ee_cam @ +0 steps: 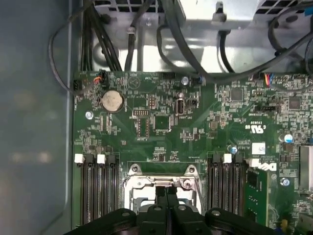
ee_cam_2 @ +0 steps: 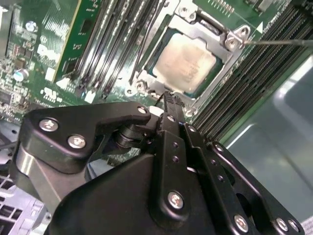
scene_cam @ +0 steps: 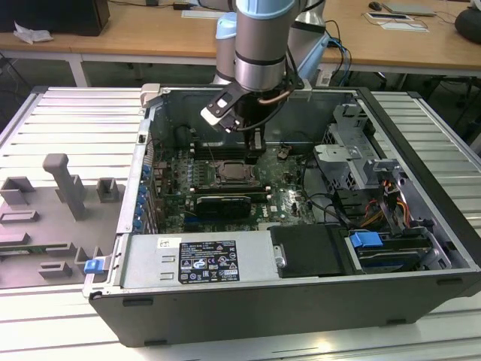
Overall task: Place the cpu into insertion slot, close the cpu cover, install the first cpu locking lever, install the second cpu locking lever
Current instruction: 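Close the cpu cover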
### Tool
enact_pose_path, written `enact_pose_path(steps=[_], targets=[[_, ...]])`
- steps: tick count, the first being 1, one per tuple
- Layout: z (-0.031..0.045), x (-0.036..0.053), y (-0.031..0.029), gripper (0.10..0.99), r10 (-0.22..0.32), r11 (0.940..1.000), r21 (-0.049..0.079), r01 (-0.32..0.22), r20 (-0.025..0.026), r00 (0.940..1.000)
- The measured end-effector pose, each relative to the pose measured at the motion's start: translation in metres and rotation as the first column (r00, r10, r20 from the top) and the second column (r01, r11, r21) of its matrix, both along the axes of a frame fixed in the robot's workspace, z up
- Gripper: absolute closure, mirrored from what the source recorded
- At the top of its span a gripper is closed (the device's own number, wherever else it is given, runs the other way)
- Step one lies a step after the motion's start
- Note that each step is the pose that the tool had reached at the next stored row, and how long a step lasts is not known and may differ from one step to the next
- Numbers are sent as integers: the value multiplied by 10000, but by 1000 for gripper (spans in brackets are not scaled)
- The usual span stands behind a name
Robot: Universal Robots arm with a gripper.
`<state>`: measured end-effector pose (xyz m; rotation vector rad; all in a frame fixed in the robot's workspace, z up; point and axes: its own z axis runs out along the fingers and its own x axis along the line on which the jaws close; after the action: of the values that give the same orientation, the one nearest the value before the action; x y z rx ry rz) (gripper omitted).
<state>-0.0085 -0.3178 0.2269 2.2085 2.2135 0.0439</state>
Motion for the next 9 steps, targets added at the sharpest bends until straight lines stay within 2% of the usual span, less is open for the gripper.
enact_pose_path(steps=[2,9], targets=[[-37,-69,-1,980,-1,10000,-2,1,-1,10000],[-50,-213,29,980,2,10000,1,-2,1,10000]])
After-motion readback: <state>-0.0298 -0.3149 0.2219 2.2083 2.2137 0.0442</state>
